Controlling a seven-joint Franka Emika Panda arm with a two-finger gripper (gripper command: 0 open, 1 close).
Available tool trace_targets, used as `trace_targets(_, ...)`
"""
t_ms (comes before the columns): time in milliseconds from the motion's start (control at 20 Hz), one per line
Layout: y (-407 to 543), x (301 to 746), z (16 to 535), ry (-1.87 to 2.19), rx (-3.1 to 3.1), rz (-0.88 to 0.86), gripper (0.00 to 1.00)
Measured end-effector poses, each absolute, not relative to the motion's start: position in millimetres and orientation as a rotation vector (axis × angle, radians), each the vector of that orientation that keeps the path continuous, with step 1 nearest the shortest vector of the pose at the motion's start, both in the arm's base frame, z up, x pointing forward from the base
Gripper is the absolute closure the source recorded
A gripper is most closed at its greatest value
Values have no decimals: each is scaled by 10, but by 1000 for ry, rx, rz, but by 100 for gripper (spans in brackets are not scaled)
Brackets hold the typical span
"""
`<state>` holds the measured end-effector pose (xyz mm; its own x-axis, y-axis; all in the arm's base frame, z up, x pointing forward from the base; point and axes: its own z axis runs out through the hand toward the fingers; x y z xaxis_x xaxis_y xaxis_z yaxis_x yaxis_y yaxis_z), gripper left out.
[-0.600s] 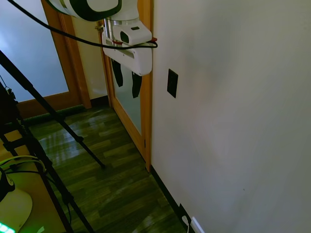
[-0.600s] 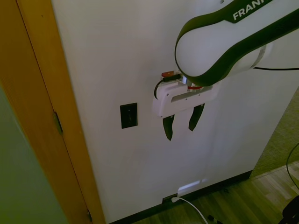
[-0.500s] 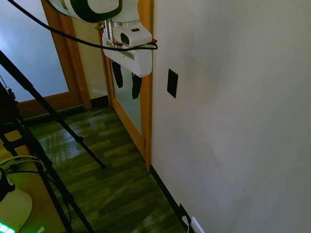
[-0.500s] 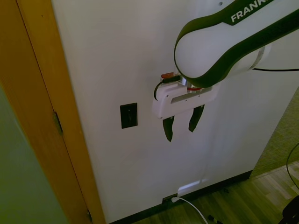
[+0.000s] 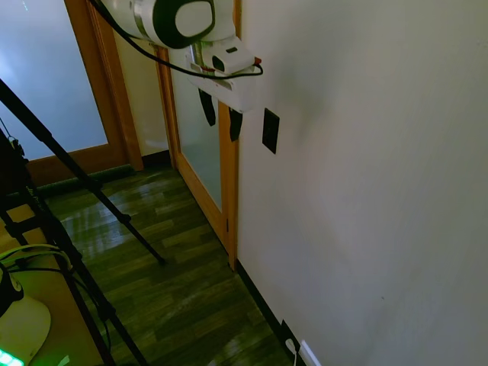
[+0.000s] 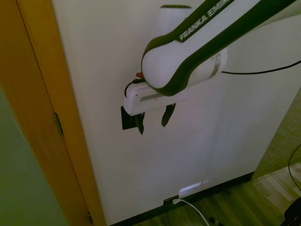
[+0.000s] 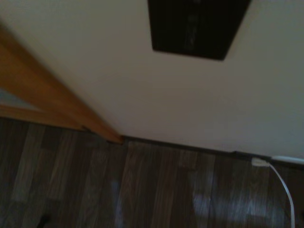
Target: Turn on the light
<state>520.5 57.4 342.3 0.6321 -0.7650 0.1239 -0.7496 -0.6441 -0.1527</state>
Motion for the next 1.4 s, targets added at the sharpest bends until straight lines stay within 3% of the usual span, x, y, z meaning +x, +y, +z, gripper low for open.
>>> trace_targets(300, 690, 5842, 3050, 1386, -2685, -364, 0)
trace_targets(650, 681, 6091, 2790, 1455, -2647, -503, 0)
trace_targets(700, 670, 6116, 2757, 1466, -2648, -524, 100)
trace_targets(1400, 799, 6177, 2724, 1466, -2626, -661, 100)
